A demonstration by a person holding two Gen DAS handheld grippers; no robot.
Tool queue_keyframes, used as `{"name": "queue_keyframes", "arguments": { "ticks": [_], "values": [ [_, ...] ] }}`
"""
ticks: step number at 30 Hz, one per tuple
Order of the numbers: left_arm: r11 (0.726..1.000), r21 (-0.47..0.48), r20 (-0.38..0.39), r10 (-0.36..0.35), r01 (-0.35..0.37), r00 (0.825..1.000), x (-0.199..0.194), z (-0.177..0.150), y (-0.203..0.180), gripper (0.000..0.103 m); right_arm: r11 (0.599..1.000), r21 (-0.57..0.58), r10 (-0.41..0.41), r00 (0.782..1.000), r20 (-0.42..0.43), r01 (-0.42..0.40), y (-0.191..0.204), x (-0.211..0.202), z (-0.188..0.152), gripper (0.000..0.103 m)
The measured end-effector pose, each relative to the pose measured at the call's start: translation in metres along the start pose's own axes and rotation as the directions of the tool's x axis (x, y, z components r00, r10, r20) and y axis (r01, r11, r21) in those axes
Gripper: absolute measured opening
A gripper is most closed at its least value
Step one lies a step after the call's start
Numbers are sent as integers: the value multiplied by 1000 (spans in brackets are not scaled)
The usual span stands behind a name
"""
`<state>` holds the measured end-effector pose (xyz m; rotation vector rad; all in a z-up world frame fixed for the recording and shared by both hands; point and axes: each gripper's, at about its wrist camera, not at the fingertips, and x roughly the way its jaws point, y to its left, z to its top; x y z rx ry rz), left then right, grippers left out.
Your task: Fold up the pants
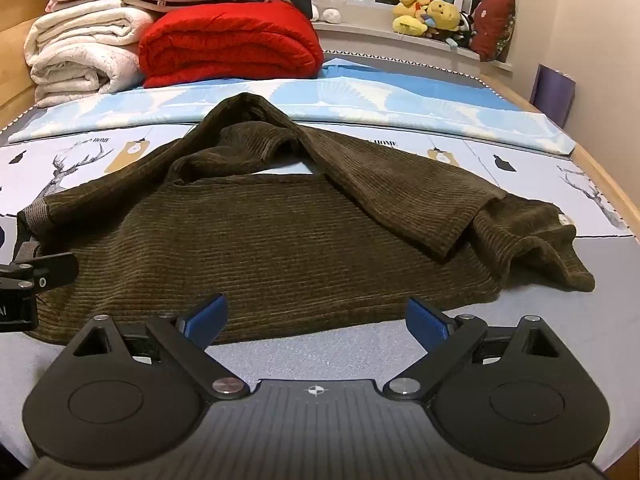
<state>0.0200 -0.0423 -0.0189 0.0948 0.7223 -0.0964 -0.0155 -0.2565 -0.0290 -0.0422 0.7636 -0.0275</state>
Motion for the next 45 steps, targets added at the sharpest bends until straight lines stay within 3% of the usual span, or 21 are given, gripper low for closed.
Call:
{"name": "queue_keyframes", "arguments": {
  "ticks": [21, 35, 36, 38, 39, 40, 42, 45],
  "values": [
    [1000, 7, -2, -3, 3, 1000, 3, -1, -4, 102, 1000, -2, -5, 1000, 2, 5, 0, 1, 0, 95],
    [1000, 2, 0, 4, -4, 1000, 1, -1, -3, 102, 999, 40, 18, 1000, 7, -18, -1, 2, -1, 85],
    [1000, 0, 10, 10, -10, 1000, 0, 0, -1, 98, 998, 50, 24, 1000, 14, -25, -2, 1, 0, 83],
    [1000, -14, 42, 19, -18, 999, -6, 3, 7, 77, 995, 94, 24, 997, 69, -31, -10, -2, 4, 77],
    [1000, -24, 48, -1, 2, 999, -9, 5, 14, 58, 991, 127, 32, 990, 134, -49, -15, -3, 5, 76],
    [999, -30, 45, -30, 31, 999, -9, 9, 23, 33, 993, 117, -11, 987, 161, -8, -22, -5, 9, 76],
    [997, -41, 36, -65, 67, 997, -10, 18, 45, 13, 989, 142, -68, 982, 179, 42, -48, -9, 25, 76],
    [997, -62, 41, -44, 47, 998, -7, 32, 92, 12, 975, 199, -130, 979, 160, 97, -93, -5, 44, 75]
  ]
}}
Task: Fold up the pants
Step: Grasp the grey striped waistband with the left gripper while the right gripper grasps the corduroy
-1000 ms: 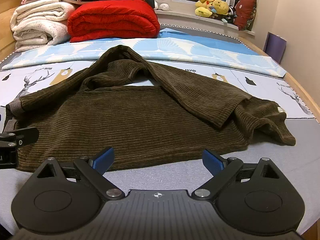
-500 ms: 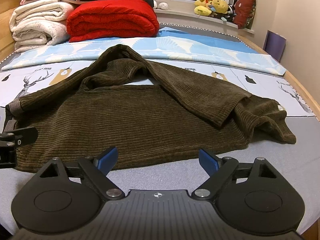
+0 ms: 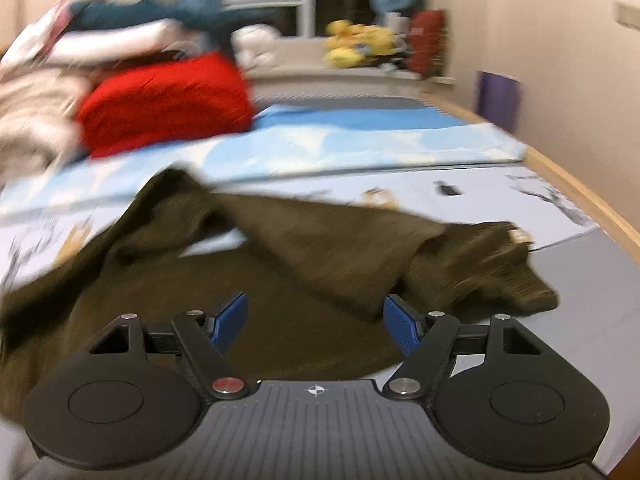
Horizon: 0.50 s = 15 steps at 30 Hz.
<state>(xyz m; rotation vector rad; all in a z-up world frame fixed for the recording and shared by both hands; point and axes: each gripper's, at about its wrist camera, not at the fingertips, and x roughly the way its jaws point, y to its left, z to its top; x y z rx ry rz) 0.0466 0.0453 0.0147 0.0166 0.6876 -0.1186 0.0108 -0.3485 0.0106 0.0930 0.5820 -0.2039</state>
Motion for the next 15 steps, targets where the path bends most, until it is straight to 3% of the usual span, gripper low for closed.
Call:
{"name": "queue_keyframes", "arguments": {
  "ticks": [4, 6, 8, 11, 14, 15],
  "values": [
    [989, -129, -121, 58, -73, 991, 30, -9, 72, 13, 993, 69, -85, 991, -107, 93, -58, 43, 8, 74],
    [972, -187, -284, 86, -143, 955, 54, -24, 104, 13, 980, 149, -93, 969, -228, 129, -84, 74, -2, 72],
    [942, -297, -325, 56, -158, 944, 62, -29, 132, 16, 958, 231, -85, 934, -348, 173, -109, 102, -14, 72],
    [922, -344, -365, 42, -177, 930, 71, -32, 153, 32, 928, 328, -24, 908, -418, 175, -125, 127, -24, 71],
    [917, -354, -408, 26, -185, 913, 85, -34, 154, 49, 942, 293, -26, 904, -426, 165, -120, 146, -24, 75],
    [919, -348, -413, 27, -185, 911, 88, -33, 152, 60, 949, 272, -35, 910, -414, 160, -120, 147, -21, 76]
  ]
}}
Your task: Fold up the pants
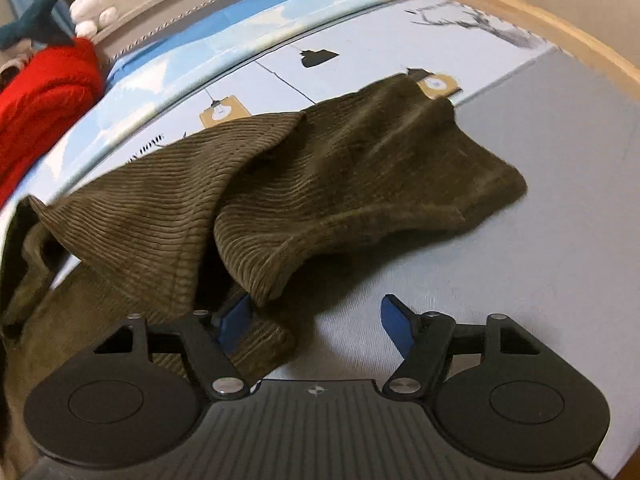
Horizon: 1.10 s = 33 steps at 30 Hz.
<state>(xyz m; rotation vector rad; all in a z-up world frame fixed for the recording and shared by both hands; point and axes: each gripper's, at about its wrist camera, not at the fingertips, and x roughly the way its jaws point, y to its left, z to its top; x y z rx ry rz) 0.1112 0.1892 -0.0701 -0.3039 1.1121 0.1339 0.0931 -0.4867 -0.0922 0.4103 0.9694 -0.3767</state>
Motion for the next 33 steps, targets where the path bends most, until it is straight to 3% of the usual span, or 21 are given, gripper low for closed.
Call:
{"name": "queue_keyframes", "arguments": {
  "ticks": [1, 3, 8, 9, 11, 13, 15, 21, 28, 31, 33],
  "values": [
    [1000, 12, -6, 8, -8, 1000, 4, 3, -3, 71, 1000, -28, -1, 1000, 1, 1, 6, 5, 0, 77],
    [999, 33, -21, 29, -29, 999, 13, 5, -8, 82, 997, -81, 11, 1000, -4, -11, 13, 12, 2, 77],
    [996, 46, -79, 75, -71, 994, 44, 8, -20, 84, 979, -205, -9, 1000, 18, 12, 30, 19, -1, 73],
    [996, 52, -88, 78, -74, 993, 49, 9, -21, 84, 979, -205, -17, 999, 29, 22, 28, 18, 0, 67],
    [994, 76, -98, 82, -75, 992, 57, 9, -24, 84, 986, -168, -14, 999, 42, 21, 22, 16, 4, 30],
    [990, 119, -89, 87, -76, 992, 59, 6, -30, 82, 995, -101, 17, 998, 60, -11, 13, 10, 8, 18],
    [983, 164, -72, 93, -80, 993, 59, 3, -35, 75, 998, -61, 37, 995, 93, -32, 8, 0, 11, 13],
    [958, 266, 17, 101, -102, 995, 33, -9, -44, 25, 998, -34, 62, 986, 152, -58, -8, -35, 9, 11],
    [937, 349, 105, -15, -23, 994, -22, -28, -33, 10, 993, -61, 109, 990, 88, -104, -37, -70, -6, 11],
    [940, 341, 96, -7, -27, 995, -35, -32, -16, 10, 986, -66, 151, 987, -52, -154, -56, -73, -20, 11],
    [944, 325, 76, 38, -61, 996, -35, -33, -3, 10, 977, -10, 209, 964, -164, -213, -74, -70, -28, 11]
  ]
}}
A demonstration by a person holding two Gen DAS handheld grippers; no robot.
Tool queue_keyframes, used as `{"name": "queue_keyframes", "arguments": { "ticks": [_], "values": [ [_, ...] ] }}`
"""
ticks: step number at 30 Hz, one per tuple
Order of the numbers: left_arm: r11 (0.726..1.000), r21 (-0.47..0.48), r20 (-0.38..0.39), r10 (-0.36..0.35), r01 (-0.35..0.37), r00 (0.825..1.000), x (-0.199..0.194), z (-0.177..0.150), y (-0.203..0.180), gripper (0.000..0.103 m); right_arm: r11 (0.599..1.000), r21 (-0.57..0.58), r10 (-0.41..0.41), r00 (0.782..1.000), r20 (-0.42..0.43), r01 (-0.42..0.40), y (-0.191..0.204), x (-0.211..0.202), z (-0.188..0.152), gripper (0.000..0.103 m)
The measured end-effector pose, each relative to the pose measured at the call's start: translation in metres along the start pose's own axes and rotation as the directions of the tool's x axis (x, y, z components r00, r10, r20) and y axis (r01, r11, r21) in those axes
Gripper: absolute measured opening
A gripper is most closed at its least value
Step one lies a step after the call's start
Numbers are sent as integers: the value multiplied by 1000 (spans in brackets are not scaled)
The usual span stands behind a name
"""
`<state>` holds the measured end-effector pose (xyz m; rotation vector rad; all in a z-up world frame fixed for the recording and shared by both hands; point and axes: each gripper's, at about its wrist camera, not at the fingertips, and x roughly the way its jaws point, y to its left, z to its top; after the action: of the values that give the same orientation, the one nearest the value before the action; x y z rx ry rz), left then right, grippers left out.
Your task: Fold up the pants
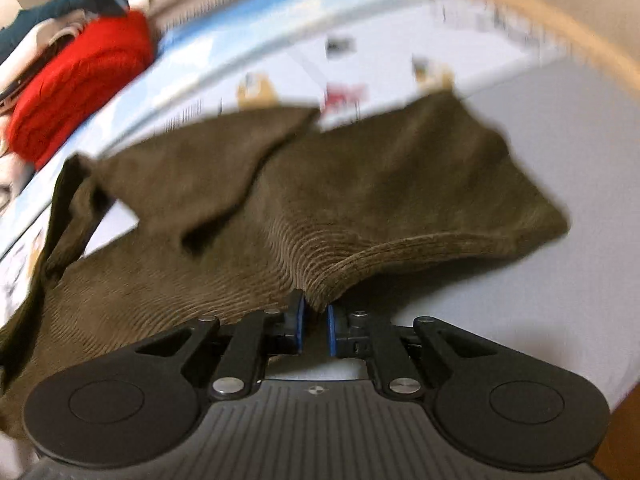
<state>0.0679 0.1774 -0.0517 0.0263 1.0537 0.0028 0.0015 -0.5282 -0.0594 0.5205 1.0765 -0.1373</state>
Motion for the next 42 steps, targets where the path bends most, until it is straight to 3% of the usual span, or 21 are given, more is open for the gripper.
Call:
{"name": "queue_keyframes", "arguments": {
  "ticks": [3, 6, 8, 9, 11, 16, 19, 21, 22, 24, 27, 29, 30, 32, 33, 34, 37, 38, 40, 41, 42],
  "values": [
    [1000, -16, -115, -7, 5, 993, 16, -6, 13, 11, 998, 39, 56, 992, -113, -52, -18, 4, -12, 15],
    [1000, -2, -178, 17, -17, 984, 30, -5, 12, 16, 986, 164, 36, 996, -78, -23, -45, -4, -9, 26],
    [999, -52, -170, -13, 4, 985, 34, 2, 18, 37, 951, 309, 26, 999, -21, -18, -73, -12, -4, 44],
    [996, -89, -164, -35, 21, 986, 35, 4, 20, 54, 930, 367, 6, 1000, 2, -7, -84, -14, -2, 48],
    [991, -127, -178, -58, 36, 982, 41, 7, 21, 65, 870, 491, -84, 996, 41, 53, -110, -16, -1, 51],
    [994, -105, -226, -40, 17, 973, 60, 10, 10, 66, 776, 623, -190, 978, 87, 96, -137, -3, 1, 51],
    [998, -70, -251, -14, -4, 968, 71, 7, 3, 63, 783, 613, -201, 975, 91, 104, -135, 13, 9, 49],
    [999, -35, -245, 7, -16, 969, 70, 5, 0, 52, 824, 541, -261, 961, 92, 172, -125, 17, 17, 14],
    [1000, -3, -235, 16, -17, 972, 70, 5, -4, 45, 836, 512, -285, 954, 92, 200, -125, 18, 20, 12],
    [998, 52, -215, 35, -25, 976, 64, 0, -8, 38, 846, 476, -338, 932, 132, 240, -118, 8, 22, 10],
    [997, 78, -182, 43, -29, 982, 54, 0, -11, 31, 859, 466, -355, 902, 247, 211, -109, -22, 24, 9],
    [996, 88, -154, 37, -23, 987, 45, -1, -10, 26, 848, 491, -370, 886, 278, 199, -109, -41, 21, 5],
    [994, 100, -143, 46, -31, 989, 40, -2, -10, 21, 833, 505, -407, 868, 283, 226, -111, -50, 18, 0],
    [995, 99, -132, 39, -26, 991, 31, -4, -5, 21, 767, 510, -580, 760, 292, 389, -116, -74, 11, 0],
    [996, 93, -133, 28, -15, 991, 27, -5, -4, 21, 748, 526, -610, 730, 307, 404, -125, -83, 9, 0],
    [995, 97, -137, 19, -5, 990, 26, -6, -2, 22, 751, 539, -595, 744, 302, 381, -137, -85, 7, 0],
    [996, 93, -176, 14, 2, 984, 28, -7, 3, 26, 793, 566, -395, 897, 198, 224, -164, -60, -2, 0],
    [997, 78, -183, 16, -2, 983, 28, -7, 5, 26, 794, 585, -335, 922, 196, 164, -168, -56, -5, 4],
    [999, 46, -179, 21, -13, 984, 28, -5, 11, 30, 821, 562, -259, 942, 212, 100, -162, -46, -1, 4],
    [1000, 22, -178, 17, -13, 984, 27, -4, 14, 36, 837, 541, -233, 949, 213, 84, -156, -42, 3, 12],
    [1000, -8, -182, 7, -8, 983, 28, -3, 17, 51, 848, 525, -209, 956, 207, 72, -152, -36, 7, 21]
  ]
}}
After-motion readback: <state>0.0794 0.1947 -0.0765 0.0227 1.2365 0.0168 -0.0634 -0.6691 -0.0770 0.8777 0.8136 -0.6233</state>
